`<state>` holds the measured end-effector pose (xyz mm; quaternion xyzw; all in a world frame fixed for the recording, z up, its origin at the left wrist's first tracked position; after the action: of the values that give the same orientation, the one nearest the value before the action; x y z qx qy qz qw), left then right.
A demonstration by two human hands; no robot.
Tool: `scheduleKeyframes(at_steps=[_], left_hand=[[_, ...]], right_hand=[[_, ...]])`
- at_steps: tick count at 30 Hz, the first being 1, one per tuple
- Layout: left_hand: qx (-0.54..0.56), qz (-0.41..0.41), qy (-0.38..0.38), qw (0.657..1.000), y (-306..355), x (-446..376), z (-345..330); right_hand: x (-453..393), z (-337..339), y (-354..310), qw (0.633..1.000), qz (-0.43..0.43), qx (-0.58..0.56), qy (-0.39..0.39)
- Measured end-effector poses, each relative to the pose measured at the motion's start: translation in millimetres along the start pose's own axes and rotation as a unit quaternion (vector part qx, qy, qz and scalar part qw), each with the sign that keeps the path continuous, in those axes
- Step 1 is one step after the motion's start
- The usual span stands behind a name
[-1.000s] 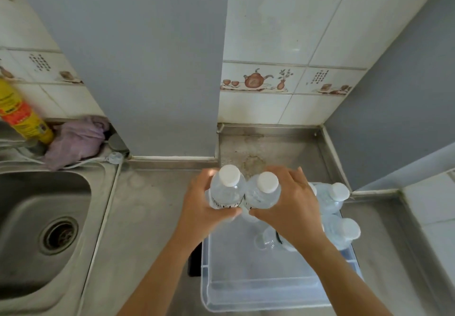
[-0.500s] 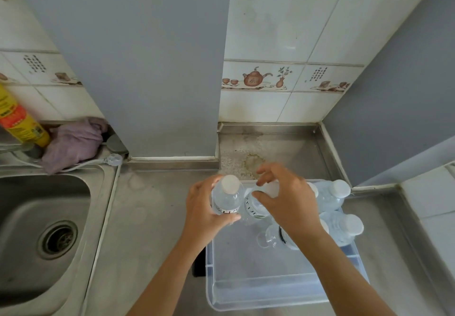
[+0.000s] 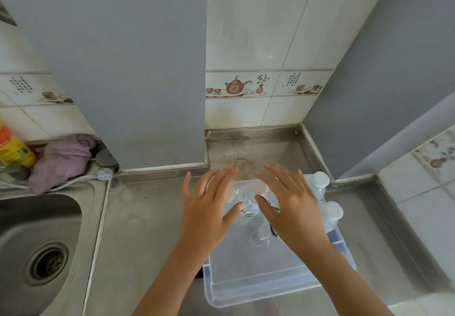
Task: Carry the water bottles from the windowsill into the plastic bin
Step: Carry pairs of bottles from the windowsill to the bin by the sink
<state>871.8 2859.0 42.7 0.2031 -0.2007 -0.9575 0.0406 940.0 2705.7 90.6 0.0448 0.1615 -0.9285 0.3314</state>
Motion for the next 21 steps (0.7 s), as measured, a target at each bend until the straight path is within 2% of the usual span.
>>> scheduleKeyframes(at_steps=[6,12,17,21], left_hand=[[-0.010,-0.018,-0.007,1.000,32.2,-0.9,11.1],[-0.004,-0.081,-0.022,0.996,91.6,0.6,17.1],[0.013,-0.159,-0.033,0.987,158.2,10.5,8.1],[0.035,-0.219,-0.082,0.972,227.6,37.1,-9.7]], right_hand=[[32.5,26.8,14.9,0.998,-0.048,0.015,0.021],[87.5,66.5,39.0,0.992,-0.117,0.018,0.045],[161.1,99.1,69.1,0.979,-0.191,0.035,0.064],[241.8,121.8,92.6,0.961,-0.259,0.043,0.087]])
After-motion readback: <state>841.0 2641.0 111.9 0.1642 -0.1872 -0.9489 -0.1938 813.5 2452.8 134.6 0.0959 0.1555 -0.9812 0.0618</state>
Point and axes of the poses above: each hand's wrist, its own x-axis away from the middle knuckle, its own z-axis out of the back of the hand, y = z × x, the point moved 3 cm from there along -x, towards the middle knuckle, and after that the axes turned 9 degrees about -y, right-handed, at the moved point
